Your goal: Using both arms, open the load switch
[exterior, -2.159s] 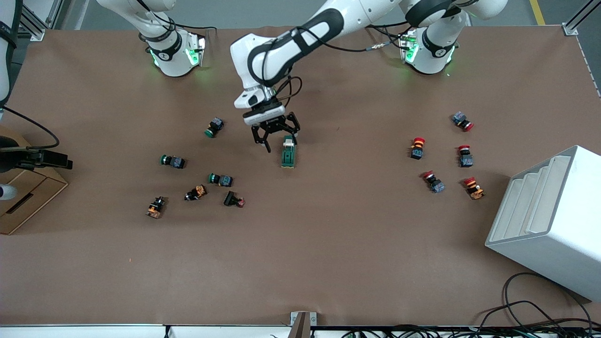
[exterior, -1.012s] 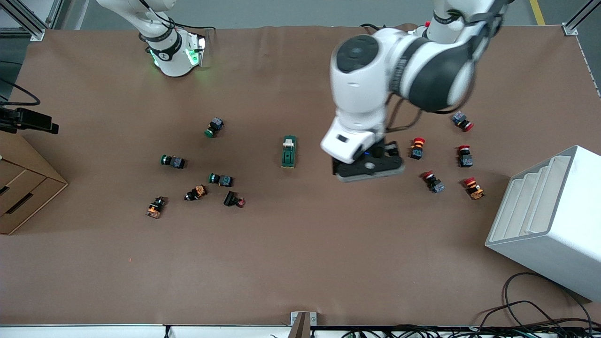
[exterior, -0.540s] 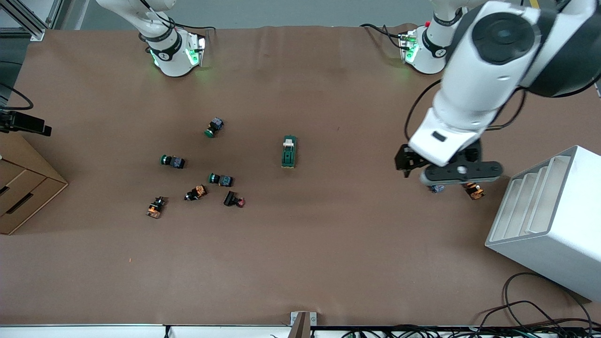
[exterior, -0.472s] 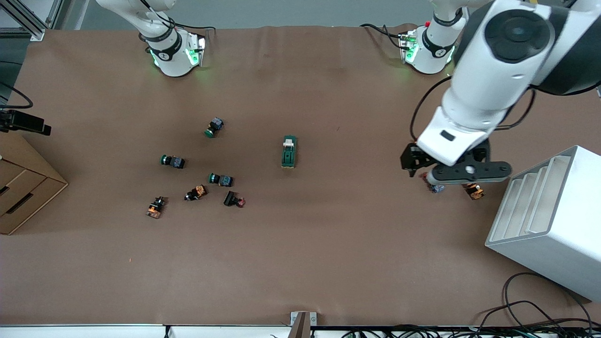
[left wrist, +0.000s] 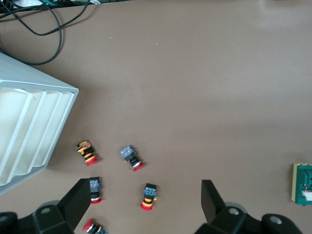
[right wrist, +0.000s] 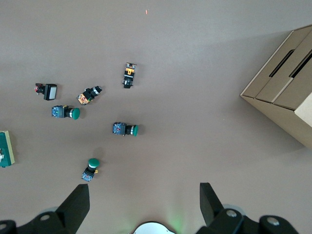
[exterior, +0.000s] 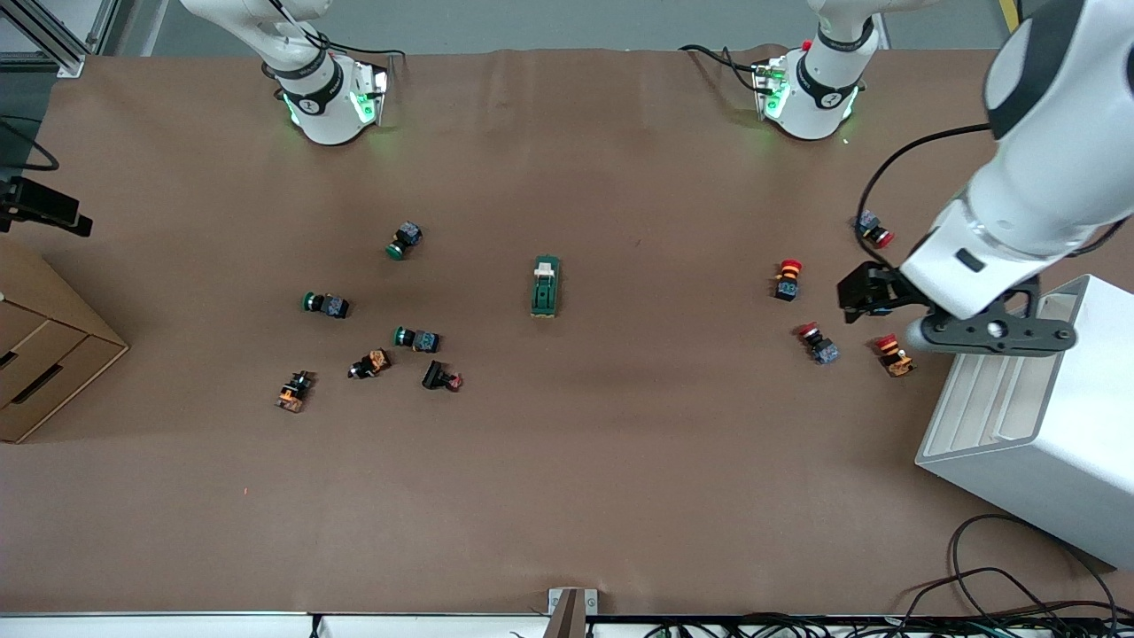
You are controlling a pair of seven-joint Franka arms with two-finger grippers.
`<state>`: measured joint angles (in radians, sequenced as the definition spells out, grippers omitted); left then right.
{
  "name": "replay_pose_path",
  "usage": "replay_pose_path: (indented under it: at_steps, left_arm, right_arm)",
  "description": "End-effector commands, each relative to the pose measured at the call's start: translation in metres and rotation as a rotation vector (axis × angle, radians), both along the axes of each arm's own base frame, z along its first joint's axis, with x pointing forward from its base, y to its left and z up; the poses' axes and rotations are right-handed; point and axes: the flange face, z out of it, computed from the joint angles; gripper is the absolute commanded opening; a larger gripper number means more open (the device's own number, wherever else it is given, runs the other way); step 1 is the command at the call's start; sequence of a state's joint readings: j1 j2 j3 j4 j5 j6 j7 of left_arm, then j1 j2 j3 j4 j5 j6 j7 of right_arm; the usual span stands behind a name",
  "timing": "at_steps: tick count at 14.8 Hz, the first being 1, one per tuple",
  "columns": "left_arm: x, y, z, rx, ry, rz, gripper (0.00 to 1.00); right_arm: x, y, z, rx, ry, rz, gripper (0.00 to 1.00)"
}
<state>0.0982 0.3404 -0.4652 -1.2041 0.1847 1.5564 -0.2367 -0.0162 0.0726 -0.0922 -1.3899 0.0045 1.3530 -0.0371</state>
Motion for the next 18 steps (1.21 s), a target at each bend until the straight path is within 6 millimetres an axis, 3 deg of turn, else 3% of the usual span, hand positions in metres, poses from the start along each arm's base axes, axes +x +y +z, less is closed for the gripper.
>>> replay_pose_path:
  at_steps: [1,3,5,7,9,13,16,18]
  left_arm:
    - [-0.012,0.017,0.017,0.01,0.005,-0.039,1.0]
    - [-0.018,0.061,0.032,-0.01,0.0,-0.111,1.0]
    - [-0.021,0.099,0.031,-0.071,0.016,-0.134,1.0]
    - [-0.024,0.12,0.03,-0.115,0.019,-0.146,1.0]
    - [-0.032,0.124,0.031,-0.114,0.025,-0.147,1.0]
    - [-0.055,0.126,0.051,-0.059,0.01,-0.129,1.0]
    - [-0.082,0.114,0.05,-0.011,0.03,-0.095,1.0]
    - [-0.089,0.102,0.051,-0.01,0.031,-0.055,1.0]
  right_arm:
    - [-0.024,0.001,-0.003,-0.011,-0.011,-0.001,1.0]
    - [-0.027,0.001,-0.001,-0.01,-0.007,0.002,1.0]
    - [-0.033,0.001,0.006,-0.011,-0.016,0.002,1.0]
    - [-0.036,0.002,0.009,-0.018,-0.021,0.007,1.0]
    - [-0.039,0.006,0.013,-0.036,-0.032,0.027,1.0]
    - [-0.037,0.017,0.015,-0.057,-0.042,0.065,1.0]
    - [-0.039,0.017,0.016,-0.07,-0.055,0.076,1.0]
    - [-0.043,0.013,0.015,-0.056,-0.059,0.062,1.0]
